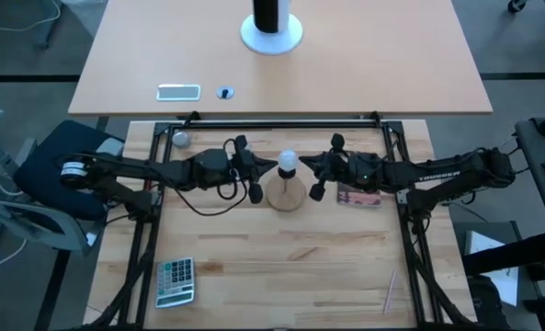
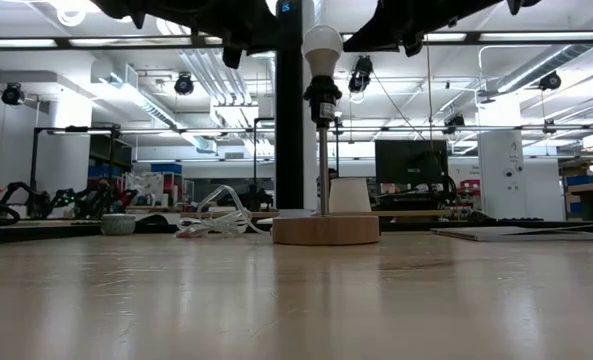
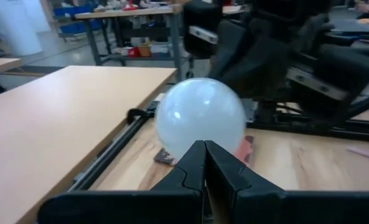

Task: Screw lightbulb
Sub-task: Insert the lightbulb into the lamp

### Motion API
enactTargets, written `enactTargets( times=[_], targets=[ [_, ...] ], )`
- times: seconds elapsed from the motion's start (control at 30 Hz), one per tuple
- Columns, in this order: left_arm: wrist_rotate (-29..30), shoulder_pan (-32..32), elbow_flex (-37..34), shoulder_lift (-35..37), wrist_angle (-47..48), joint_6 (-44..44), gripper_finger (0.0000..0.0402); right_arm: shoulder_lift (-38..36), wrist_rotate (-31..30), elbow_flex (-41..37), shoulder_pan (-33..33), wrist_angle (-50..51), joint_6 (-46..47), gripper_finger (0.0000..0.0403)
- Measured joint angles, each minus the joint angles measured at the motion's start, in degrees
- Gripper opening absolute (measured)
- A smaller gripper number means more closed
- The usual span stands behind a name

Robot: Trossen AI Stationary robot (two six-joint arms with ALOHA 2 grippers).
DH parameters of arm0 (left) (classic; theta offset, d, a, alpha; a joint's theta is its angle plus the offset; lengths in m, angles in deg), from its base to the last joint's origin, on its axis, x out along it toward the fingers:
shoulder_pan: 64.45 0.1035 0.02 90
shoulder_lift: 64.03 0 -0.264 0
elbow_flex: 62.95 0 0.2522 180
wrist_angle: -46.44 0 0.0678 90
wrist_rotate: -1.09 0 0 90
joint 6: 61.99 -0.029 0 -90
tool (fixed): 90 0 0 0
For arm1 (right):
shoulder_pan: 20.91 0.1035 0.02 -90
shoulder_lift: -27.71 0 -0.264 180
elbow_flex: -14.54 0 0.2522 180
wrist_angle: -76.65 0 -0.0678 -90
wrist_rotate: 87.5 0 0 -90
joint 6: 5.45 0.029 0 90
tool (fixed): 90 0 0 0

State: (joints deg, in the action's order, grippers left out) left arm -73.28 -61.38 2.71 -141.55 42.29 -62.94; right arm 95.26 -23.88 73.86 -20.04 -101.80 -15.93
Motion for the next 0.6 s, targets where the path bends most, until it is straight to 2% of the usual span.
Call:
enactTargets(
  times=[0.33,0.6],
  targets=[
    [2.74,0.85,0.00,-0.13,0.19,0.00,0.0000,1.02,3.51,0.00,1.46,-0.58,2.32,0.0002],
    [3.21,1.06,-0.03,0.11,2.53,0.00,0.0000,0.95,1.80,-0.02,2.64,0.08,2.77,0.0002]
  ],
)
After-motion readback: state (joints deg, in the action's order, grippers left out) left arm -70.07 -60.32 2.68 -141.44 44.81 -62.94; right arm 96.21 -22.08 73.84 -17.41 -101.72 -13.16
